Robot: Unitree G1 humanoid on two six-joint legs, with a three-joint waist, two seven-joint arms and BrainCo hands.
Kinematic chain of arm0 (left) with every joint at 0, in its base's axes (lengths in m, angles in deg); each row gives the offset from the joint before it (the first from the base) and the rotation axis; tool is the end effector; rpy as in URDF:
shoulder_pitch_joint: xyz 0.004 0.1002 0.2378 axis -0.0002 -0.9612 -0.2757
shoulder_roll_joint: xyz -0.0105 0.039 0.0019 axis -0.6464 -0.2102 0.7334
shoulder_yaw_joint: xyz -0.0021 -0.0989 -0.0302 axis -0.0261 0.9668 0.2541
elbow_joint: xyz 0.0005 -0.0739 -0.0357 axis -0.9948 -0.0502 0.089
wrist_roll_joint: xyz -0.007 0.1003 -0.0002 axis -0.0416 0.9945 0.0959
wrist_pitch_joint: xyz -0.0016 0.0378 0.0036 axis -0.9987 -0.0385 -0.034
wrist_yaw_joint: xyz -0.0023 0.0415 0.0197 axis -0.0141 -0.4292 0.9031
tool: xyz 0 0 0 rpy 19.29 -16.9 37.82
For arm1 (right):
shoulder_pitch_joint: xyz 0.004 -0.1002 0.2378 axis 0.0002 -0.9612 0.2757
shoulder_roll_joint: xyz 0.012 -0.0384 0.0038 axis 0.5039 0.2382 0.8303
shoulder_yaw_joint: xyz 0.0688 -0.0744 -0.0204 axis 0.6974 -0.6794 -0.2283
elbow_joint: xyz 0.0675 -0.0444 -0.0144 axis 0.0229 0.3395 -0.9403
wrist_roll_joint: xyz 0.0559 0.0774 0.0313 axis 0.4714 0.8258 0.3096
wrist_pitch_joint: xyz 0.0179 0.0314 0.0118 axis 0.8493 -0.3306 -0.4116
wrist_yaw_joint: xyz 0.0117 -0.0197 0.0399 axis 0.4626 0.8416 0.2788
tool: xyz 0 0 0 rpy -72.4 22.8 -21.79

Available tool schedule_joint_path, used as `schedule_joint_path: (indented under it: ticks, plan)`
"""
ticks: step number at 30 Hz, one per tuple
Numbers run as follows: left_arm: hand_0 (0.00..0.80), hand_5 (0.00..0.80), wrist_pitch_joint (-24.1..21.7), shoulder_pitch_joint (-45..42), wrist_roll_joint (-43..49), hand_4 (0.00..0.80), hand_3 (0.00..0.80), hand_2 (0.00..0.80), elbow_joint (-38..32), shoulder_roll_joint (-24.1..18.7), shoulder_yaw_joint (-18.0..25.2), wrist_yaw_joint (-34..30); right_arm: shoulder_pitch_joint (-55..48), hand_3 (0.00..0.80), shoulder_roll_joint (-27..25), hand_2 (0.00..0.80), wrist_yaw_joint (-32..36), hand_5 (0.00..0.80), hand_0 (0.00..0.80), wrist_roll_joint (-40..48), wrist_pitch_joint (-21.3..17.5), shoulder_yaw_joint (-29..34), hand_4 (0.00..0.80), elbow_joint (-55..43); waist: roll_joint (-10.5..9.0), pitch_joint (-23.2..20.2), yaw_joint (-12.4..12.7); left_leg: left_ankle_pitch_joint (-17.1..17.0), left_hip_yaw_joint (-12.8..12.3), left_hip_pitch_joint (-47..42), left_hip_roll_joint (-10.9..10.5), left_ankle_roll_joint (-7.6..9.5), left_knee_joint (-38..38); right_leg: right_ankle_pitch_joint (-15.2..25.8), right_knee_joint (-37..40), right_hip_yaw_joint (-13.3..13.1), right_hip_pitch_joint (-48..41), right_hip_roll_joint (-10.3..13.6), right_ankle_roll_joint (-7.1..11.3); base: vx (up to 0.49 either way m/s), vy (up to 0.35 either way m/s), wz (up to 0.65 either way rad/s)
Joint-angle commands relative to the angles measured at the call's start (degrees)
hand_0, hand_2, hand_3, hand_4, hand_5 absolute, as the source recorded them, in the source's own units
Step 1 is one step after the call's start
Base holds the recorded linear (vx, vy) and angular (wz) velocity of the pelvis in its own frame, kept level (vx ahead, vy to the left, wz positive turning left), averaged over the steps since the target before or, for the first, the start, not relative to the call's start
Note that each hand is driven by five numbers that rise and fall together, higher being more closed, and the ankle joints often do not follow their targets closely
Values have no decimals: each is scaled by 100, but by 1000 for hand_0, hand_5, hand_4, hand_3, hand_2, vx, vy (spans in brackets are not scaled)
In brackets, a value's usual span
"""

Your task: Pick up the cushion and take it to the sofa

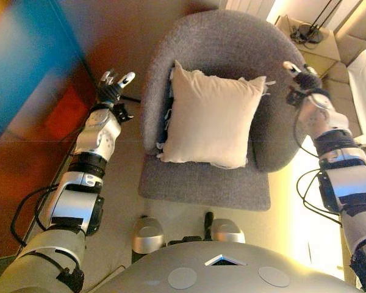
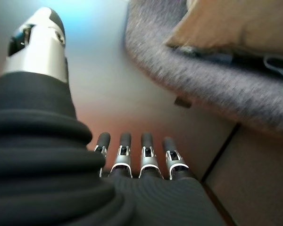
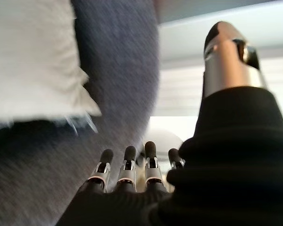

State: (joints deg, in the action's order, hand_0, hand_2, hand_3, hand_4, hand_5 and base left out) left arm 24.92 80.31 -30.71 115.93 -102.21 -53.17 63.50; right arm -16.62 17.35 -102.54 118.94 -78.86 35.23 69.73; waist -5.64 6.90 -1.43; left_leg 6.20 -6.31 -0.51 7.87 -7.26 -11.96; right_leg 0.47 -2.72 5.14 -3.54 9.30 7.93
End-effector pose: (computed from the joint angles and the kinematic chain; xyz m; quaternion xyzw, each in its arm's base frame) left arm 0.2981 0.2267 0.0777 -0.0724 0.0942 0.1131 0.9865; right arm 0.3190 -0.2750 0.1131 0.0902 0.1290 -0.2197 0.9628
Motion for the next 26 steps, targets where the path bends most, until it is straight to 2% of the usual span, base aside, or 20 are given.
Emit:
schedule_joint_path:
  ticks: [1,6,9,12,16,19,21,24,26]
  plan:
    - [0,0,-540,-208,8,0,0,0,-331,-178,37,-214,-295,0,-379,0,249,0,0,-354,-342,169,0,-283,9,-448,63,-318,-172,-47,195,-32,261,260,-11,-180,305,168,290,-56,95,-3]
    - [0,0,-668,-819,-354,0,0,0,-1049,-13,421,-277,-1146,0,-342,0,423,0,0,-225,-622,499,0,-1235,92,-500,-27,-378,-278,-155,107,25,535,313,106,-137,326,115,237,-84,66,-6]
    - [0,0,-767,-1318,-390,0,0,0,-1607,254,629,-479,-1971,0,87,0,602,0,0,-311,-818,933,0,-2108,166,-480,-86,-404,-330,-185,61,62,671,335,171,-108,352,79,213,-105,46,-3]
    - [0,0,-804,-1770,-529,0,0,0,-2121,494,759,-741,-2645,0,535,0,863,0,0,-523,-950,1091,0,-2782,232,-456,-114,-430,-376,-191,24,103,772,357,223,-72,392,49,193,-107,34,-6]
    - [0,0,-944,-2492,-654,0,0,0,-2731,810,781,-1232,-3451,0,1177,0,1208,0,0,-610,-1131,962,0,-3586,330,-380,-111,-484,-416,-154,-70,172,922,399,289,20,474,22,173,-151,34,-3]
    - [0,0,-1203,-2848,-659,0,0,0,-2890,915,637,-1525,-3742,0,1609,0,1454,0,0,-596,-1469,701,0,-3850,394,-274,-89,-557,-433,-37,-142,204,1045,429,312,105,606,-5,162,-207,36,-12]
    - [0,0,-1369,-3072,-825,0,0,0,-2905,990,499,-1562,-3921,0,1856,0,1697,0,0,-484,-1657,492,0,-3990,423,-197,-75,-594,-408,41,-191,231,1106,457,337,129,681,-29,153,-187,37,-5]
    - [0,0,-1792,-3354,-225,0,0,0,-2912,947,351,-1243,-4144,0,2058,0,1787,0,0,-488,-1802,192,0,-3969,427,-112,-64,-594,-432,119,-207,249,1047,459,282,147,759,-15,155,-113,19,0]
    - [0,0,-1593,-3453,-1175,0,0,0,-2812,996,302,-1409,-4207,0,2148,0,1965,0,0,181,-1681,26,0,-3793,445,-63,-54,-621,-452,135,-206,249,1040,467,285,177,762,-27,142,-55,23,4]
